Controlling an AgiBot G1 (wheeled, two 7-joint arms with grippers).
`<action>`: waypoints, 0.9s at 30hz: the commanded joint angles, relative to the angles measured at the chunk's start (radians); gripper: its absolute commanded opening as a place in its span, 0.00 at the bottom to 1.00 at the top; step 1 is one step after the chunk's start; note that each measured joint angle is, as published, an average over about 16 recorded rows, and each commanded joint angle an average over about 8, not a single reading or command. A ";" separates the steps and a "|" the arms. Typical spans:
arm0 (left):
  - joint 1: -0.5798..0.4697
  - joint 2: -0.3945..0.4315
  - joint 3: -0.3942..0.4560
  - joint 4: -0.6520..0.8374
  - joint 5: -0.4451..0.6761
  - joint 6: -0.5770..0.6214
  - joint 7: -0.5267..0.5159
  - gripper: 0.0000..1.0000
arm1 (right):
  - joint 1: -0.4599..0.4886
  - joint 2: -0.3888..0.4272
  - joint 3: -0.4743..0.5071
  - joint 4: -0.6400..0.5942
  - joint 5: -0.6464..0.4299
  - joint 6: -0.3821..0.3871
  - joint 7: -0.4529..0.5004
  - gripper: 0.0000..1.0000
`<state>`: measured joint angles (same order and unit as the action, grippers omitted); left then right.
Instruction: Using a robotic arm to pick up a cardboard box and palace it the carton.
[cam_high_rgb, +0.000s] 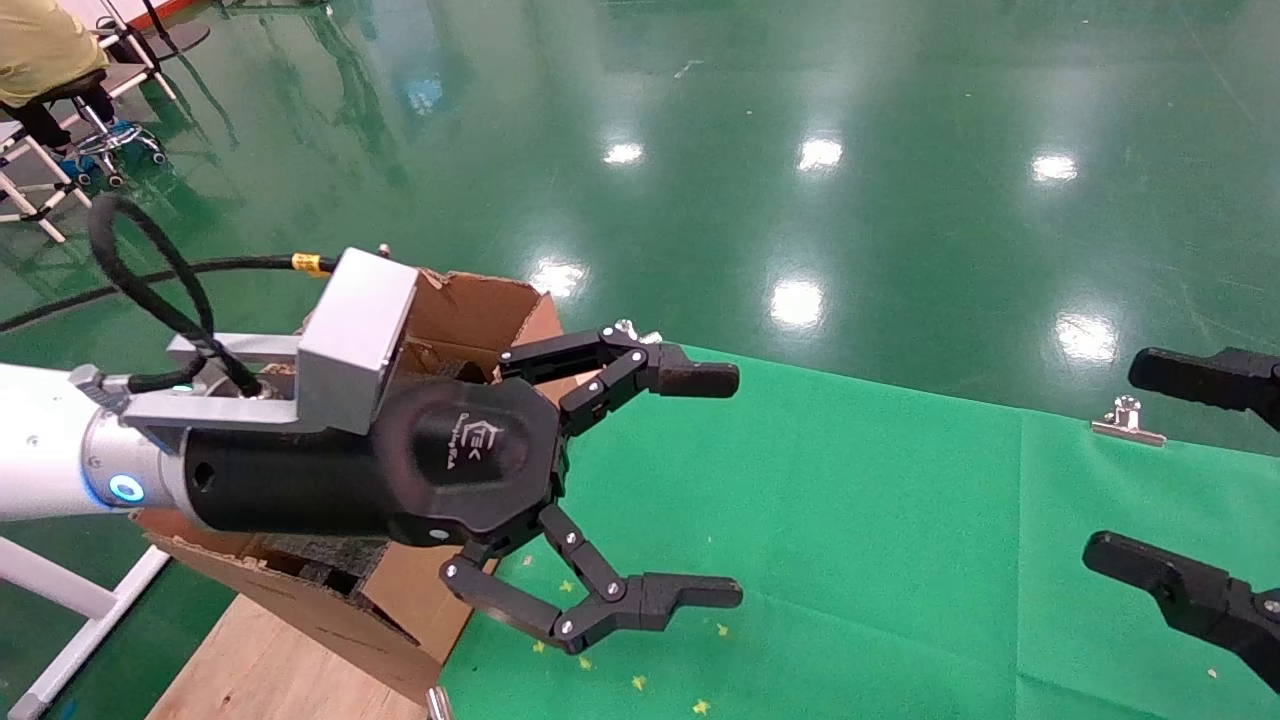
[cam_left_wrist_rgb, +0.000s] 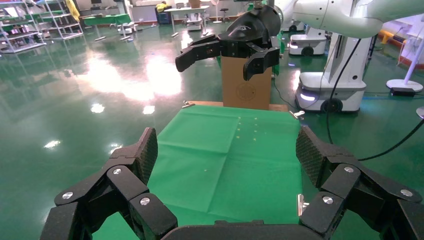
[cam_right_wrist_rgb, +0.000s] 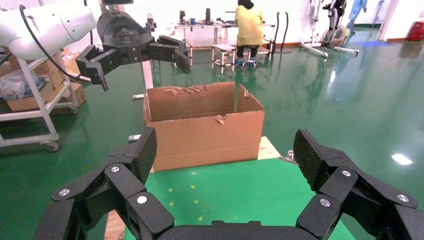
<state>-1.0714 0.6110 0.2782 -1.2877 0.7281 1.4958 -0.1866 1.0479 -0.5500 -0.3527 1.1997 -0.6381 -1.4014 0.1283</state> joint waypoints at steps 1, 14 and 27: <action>-0.001 0.000 0.000 0.001 0.001 0.000 0.000 1.00 | 0.000 0.000 0.000 0.000 0.000 0.000 0.000 1.00; -0.002 0.000 0.001 0.003 0.002 -0.001 -0.001 1.00 | 0.000 0.000 0.000 0.000 0.000 0.000 0.000 1.00; -0.003 0.000 0.002 0.004 0.003 -0.001 -0.001 1.00 | 0.000 0.000 0.000 0.000 0.000 0.000 0.000 1.00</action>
<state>-1.0743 0.6110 0.2797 -1.2837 0.7305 1.4952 -0.1880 1.0479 -0.5500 -0.3527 1.1997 -0.6381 -1.4014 0.1283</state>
